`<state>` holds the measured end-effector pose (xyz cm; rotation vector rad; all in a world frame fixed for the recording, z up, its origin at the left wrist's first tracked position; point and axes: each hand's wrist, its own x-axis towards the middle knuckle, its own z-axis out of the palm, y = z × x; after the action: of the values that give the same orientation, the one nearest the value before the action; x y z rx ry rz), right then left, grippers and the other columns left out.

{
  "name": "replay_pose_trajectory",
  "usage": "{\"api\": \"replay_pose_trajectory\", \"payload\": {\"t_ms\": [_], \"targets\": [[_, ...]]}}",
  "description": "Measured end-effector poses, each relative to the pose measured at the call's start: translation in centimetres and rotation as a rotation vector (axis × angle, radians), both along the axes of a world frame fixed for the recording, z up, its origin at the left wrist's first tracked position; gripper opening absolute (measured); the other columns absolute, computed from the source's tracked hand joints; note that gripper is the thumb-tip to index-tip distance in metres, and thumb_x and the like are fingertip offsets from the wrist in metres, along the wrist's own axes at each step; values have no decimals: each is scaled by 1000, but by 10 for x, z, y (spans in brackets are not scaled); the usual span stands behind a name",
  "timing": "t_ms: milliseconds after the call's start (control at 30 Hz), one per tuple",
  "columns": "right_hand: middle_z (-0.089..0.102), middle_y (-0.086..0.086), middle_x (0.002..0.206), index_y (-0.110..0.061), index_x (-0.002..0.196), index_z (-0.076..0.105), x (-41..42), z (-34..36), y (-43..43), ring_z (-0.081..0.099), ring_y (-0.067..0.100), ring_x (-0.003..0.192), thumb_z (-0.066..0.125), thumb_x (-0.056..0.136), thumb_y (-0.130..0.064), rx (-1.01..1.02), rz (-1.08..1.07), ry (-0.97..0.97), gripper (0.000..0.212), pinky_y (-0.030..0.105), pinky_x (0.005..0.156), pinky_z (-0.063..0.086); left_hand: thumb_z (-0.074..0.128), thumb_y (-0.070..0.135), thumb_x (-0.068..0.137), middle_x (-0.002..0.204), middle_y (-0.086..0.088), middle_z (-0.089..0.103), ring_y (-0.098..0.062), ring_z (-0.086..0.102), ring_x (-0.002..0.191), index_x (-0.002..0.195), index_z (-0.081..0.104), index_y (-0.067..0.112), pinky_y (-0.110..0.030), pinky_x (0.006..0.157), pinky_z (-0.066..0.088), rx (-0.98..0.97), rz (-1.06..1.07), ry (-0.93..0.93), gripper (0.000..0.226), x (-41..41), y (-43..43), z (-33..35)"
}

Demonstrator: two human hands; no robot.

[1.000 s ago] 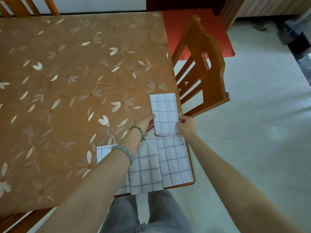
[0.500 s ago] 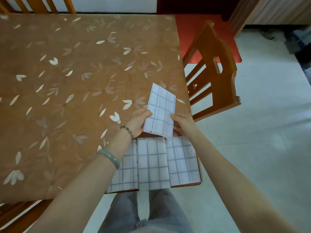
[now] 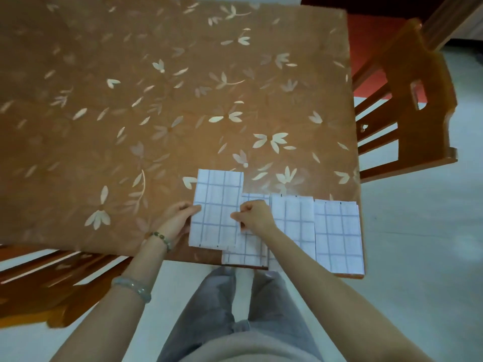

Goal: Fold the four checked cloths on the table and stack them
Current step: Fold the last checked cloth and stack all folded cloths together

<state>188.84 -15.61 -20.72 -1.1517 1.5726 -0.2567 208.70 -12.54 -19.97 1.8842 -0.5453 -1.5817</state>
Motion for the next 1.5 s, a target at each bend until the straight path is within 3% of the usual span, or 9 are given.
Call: {"api": "replay_pose_trajectory", "payload": {"t_ms": [133,267,500,667,767,867,1000,1133,1500], "targets": [[62,18,56,-16,45,36,24,-8,20,64,25,54,73,78,-16,5,30,68,50,36,68,58,66,8,86,70,-2,66,-12,58,61,83,63,5,-16,45,45,8,-14,-155,4,20,17,-8],[68,21,65,-11,52,47,36,-12,27,60,25,54,73,79,-20,43,81,145,38,38,65,59,72,12,81,80,-6,68,-19,62,72,77,64,12,-37,70,55,71,-59,-256,9,30,25,-19],[49,-4,63,-17,67,43,33,-11,35,52,17,65,70,81,-36,-32,177,299,35,26,53,40,70,26,81,88,-4,64,-25,62,84,88,58,13,-42,76,53,20,-236,-561,19,21,27,-18],[59,10,90,-9,86,62,-36,-15,48,55,30,82,53,83,-33,-665,158,543,26,37,69,46,48,57,88,118,-11,56,-29,54,105,129,44,14,-42,86,49,-261,-731,-1199,60,4,35,-22],[51,22,132,-13,116,62,-87,-30,60,46,41,119,39,88,-44,-593,210,715,48,52,94,39,20,61,94,151,-11,35,-33,31,139,146,32,20,-49,113,20,-435,-1042,-1122,67,-19,39,-42],[32,21,150,-19,139,46,-115,-38,69,27,42,138,27,93,-53,-446,296,786,61,59,108,23,10,61,93,158,-7,18,-32,11,146,150,18,29,-53,115,-1,-340,-1084,-1080,66,-36,40,-60],[23,17,156,-23,149,28,-120,-46,77,18,37,144,11,94,-59,-374,416,822,68,58,113,14,5,61,94,157,-8,21,-34,17,144,150,14,30,-59,112,4,-257,-1051,-1124,65,-39,41,-68],[21,17,157,-25,150,17,-115,-55,81,14,35,145,16,95,-58,-375,426,844,64,55,114,9,8,60,94,155,-10,26,-36,21,143,149,23,27,-62,112,9,-262,-1013,-1137,66,-41,41,-70],[23,18,156,-24,150,24,-115,-52,75,17,38,144,9,96,-60,-438,380,809,67,54,113,11,13,65,92,157,-12,21,-36,17,144,150,19,24,-60,114,8,-309,-961,-1199,72,-38,38,-71]]}}
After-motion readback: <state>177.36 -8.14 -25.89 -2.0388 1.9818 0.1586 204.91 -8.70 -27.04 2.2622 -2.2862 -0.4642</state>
